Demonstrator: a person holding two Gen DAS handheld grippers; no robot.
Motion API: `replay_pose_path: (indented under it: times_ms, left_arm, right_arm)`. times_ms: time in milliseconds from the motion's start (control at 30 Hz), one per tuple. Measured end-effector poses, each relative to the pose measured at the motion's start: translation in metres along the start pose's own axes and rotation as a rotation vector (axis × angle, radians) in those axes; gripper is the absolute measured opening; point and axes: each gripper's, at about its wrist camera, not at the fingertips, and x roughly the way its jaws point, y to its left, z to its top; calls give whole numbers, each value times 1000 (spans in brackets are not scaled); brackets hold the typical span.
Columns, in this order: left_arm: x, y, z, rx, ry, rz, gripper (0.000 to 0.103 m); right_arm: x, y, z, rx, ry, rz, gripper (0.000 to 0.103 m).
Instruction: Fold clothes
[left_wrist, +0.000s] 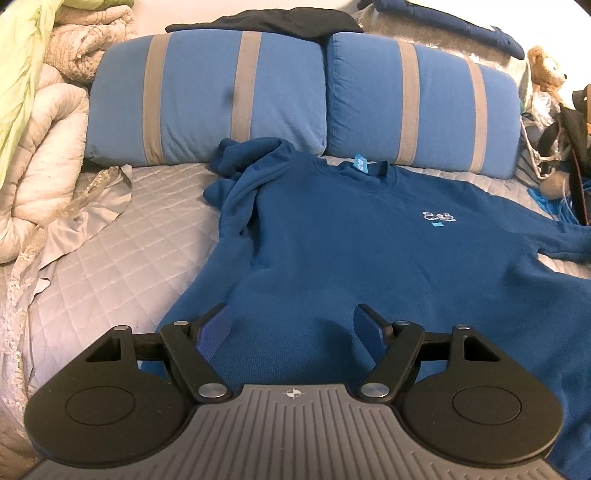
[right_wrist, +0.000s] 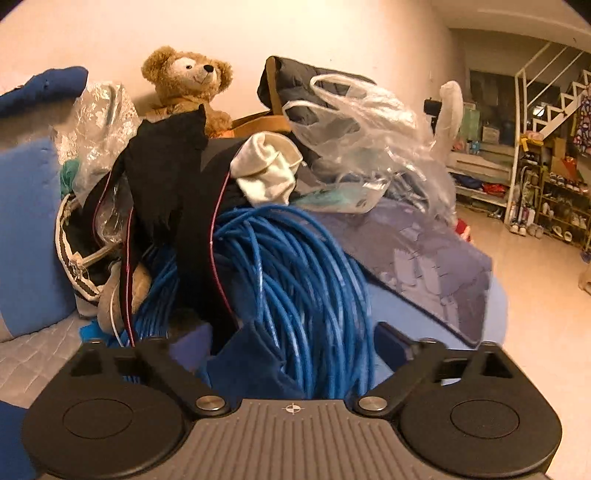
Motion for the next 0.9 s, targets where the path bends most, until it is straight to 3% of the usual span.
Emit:
replay_pose_path:
  times_ms: [267,500,700,900]
  left_arm:
    - [-4,6,-1,-12,-12,-38,73]
    - [-23,22,1,-57,-67,-112,73]
    - [-50,41,16,-14,-146,-83,73]
    - [-54,66,29,14,-191,6,73]
  right_arm:
    - [-43,9,8,-1,51,118,103]
    - [-107,64,9,-148,83,395,103]
    - [-155,119,2,-253,121,595,103]
    - [-203,175,-4,-358,159,795,103]
